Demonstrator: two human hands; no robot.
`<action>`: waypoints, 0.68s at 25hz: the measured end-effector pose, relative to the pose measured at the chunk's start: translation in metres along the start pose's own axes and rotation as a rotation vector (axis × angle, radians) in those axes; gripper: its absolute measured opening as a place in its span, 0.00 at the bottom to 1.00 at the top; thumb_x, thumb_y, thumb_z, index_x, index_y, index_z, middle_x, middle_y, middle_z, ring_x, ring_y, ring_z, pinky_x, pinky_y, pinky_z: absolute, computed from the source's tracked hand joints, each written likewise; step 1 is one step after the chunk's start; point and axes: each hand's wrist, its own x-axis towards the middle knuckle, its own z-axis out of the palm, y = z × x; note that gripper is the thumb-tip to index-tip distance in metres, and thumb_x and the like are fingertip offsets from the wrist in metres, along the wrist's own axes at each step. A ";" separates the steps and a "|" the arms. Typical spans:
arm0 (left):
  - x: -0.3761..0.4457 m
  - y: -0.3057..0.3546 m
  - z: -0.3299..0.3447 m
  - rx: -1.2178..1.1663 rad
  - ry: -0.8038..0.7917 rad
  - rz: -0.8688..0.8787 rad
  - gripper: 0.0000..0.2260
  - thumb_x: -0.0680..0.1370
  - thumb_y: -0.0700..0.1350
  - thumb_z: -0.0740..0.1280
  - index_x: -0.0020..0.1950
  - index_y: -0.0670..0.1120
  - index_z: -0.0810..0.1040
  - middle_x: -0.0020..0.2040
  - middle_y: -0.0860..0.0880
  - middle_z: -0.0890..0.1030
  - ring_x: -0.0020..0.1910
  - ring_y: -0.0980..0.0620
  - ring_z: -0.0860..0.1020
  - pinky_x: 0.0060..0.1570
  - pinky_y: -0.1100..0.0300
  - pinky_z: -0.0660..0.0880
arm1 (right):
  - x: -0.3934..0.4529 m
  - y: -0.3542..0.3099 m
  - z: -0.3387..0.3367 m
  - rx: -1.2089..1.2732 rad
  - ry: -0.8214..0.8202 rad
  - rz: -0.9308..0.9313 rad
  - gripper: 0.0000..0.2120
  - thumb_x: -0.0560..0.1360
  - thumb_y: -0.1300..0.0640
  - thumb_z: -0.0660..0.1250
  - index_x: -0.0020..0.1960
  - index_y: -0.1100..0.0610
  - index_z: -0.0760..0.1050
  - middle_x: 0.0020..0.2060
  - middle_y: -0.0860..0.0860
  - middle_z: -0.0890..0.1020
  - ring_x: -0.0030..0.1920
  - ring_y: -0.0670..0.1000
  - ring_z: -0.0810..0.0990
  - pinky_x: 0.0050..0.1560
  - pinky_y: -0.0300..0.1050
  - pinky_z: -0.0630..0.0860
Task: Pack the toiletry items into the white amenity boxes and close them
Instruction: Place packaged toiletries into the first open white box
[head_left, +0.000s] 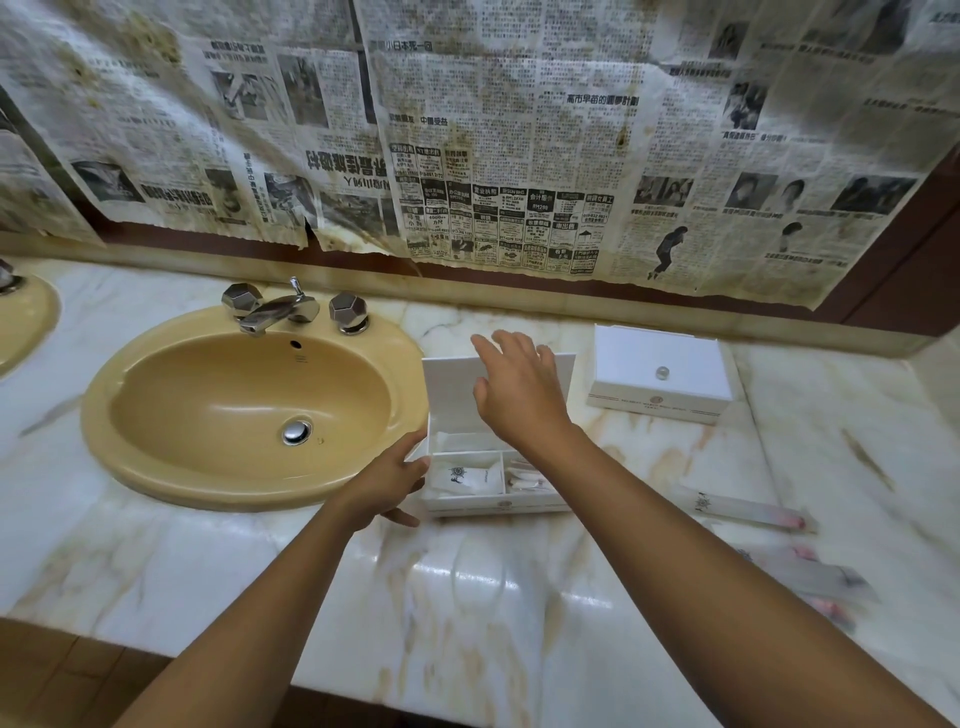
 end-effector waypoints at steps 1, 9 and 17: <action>0.000 -0.001 0.000 -0.010 -0.002 0.000 0.22 0.84 0.50 0.58 0.76 0.63 0.59 0.69 0.51 0.71 0.63 0.50 0.73 0.42 0.48 0.83 | 0.001 0.001 0.002 -0.032 -0.040 0.005 0.20 0.77 0.59 0.59 0.69 0.56 0.68 0.63 0.53 0.74 0.65 0.56 0.68 0.68 0.55 0.58; 0.001 -0.011 0.000 -0.086 0.004 -0.006 0.18 0.82 0.56 0.60 0.73 0.63 0.66 0.67 0.51 0.76 0.63 0.52 0.76 0.40 0.52 0.83 | -0.038 0.006 0.020 -0.009 0.048 -0.060 0.09 0.71 0.67 0.67 0.43 0.55 0.82 0.42 0.51 0.78 0.42 0.55 0.76 0.46 0.50 0.70; -0.007 -0.006 0.003 -0.187 0.028 -0.032 0.19 0.82 0.61 0.53 0.71 0.59 0.70 0.63 0.46 0.78 0.64 0.48 0.74 0.43 0.50 0.82 | -0.096 0.008 0.060 0.057 0.016 -0.056 0.11 0.58 0.73 0.72 0.32 0.59 0.76 0.40 0.54 0.76 0.36 0.56 0.73 0.33 0.44 0.70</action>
